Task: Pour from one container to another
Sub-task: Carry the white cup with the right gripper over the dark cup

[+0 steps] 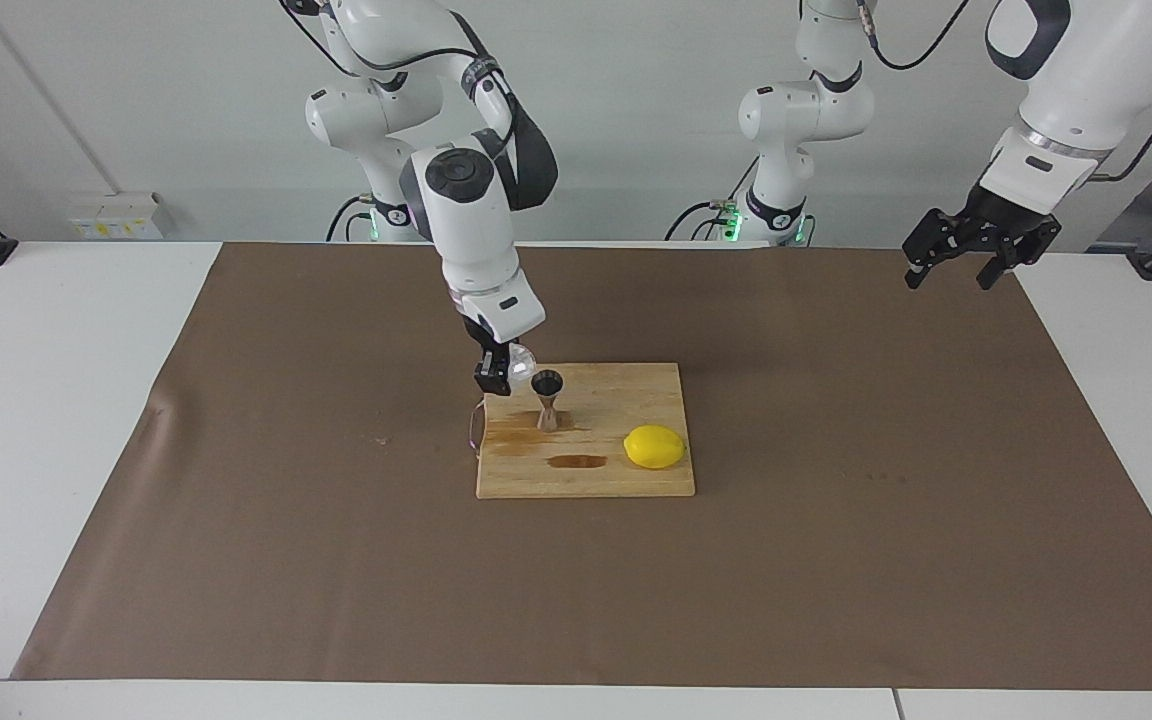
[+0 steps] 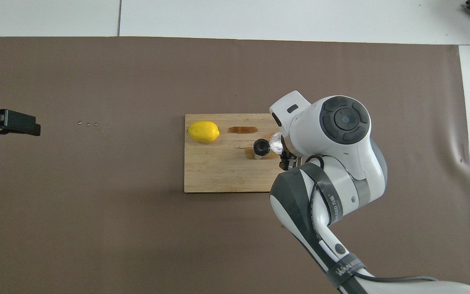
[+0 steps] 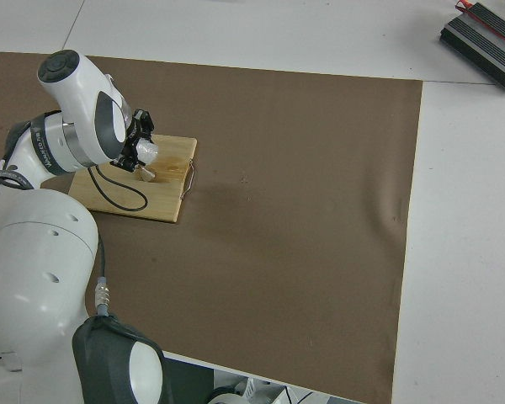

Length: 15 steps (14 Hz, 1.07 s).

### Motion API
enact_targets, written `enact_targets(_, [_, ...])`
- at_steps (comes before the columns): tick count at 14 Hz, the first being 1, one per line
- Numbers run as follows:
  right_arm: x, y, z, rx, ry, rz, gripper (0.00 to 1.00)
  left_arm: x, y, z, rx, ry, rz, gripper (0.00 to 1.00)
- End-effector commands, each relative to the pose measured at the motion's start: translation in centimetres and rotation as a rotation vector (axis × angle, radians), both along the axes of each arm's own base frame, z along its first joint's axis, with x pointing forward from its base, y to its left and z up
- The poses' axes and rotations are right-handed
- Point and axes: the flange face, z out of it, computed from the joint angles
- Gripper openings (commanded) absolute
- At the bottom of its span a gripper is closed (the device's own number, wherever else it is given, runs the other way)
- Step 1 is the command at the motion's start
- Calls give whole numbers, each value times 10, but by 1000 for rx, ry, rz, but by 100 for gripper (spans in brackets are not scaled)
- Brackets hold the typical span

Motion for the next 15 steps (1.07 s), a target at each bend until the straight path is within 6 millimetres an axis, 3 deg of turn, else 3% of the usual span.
enact_targets(1, [-3,12,6,-51,-55,20,38,-11,1,2,14,7,-6,100])
enact_targets(15, [-16,28,-2,-200,-106,71,38,-16,2,1,16,28,-9,100])
